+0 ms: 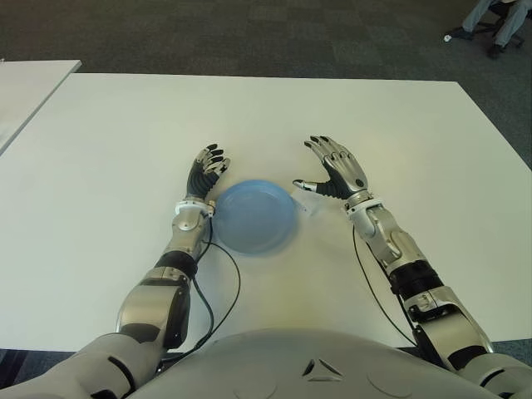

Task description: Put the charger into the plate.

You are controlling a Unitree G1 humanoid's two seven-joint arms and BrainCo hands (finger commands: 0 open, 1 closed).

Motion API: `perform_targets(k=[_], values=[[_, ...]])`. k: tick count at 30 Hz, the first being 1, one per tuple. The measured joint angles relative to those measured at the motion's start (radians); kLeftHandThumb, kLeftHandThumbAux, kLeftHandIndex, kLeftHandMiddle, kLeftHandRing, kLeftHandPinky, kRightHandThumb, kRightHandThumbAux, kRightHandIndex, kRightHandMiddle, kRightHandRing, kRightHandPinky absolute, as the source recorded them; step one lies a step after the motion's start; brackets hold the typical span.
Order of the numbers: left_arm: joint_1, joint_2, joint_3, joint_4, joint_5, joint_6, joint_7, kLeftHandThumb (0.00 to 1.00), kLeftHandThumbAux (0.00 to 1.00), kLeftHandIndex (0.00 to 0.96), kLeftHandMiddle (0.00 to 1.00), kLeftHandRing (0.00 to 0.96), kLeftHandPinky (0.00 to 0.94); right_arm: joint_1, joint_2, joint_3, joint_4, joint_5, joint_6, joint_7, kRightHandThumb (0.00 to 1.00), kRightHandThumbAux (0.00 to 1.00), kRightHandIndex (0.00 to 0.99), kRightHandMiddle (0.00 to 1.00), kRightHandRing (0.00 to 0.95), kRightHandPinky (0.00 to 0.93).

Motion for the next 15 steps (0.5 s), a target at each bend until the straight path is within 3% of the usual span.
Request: perform_targets(k=[15], values=[[0.000,0.000,0.000,0.000,0.013,0.000,0.014,0.000,0.621,0.162,0.227,0.235,0.258,-0.022,0.044,0.041,0.123,-0.001,0.099,-0.176,0.358,0.242,0.000,0.000,0.000,0.000]])
